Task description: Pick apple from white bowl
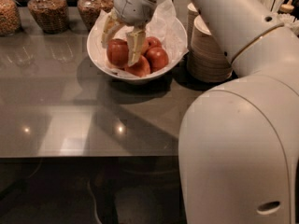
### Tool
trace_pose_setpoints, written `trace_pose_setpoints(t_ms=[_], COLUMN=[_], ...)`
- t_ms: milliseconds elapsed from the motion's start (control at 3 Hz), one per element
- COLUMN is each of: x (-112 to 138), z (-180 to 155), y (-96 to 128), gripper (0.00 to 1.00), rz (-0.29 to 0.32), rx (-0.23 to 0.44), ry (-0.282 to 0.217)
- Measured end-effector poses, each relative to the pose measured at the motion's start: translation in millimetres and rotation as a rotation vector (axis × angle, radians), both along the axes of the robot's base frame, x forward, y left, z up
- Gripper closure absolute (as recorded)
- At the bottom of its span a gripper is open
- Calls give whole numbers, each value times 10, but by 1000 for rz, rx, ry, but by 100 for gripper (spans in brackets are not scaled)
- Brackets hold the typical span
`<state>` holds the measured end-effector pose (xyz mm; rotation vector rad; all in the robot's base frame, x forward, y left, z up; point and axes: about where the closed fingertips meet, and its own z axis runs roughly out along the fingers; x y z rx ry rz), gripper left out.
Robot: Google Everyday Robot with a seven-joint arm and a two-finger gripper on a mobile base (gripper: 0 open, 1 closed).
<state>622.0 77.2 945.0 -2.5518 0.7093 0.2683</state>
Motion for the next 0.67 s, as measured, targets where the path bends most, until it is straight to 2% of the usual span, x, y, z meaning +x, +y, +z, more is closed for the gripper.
trace_pose_setpoints(t_ms=[333,667], x=[-10,-9], z=[189,338], y=[-177,-366], gripper=[100,100], rz=[-17,-13], rx=[61,165], ry=[-29,-60])
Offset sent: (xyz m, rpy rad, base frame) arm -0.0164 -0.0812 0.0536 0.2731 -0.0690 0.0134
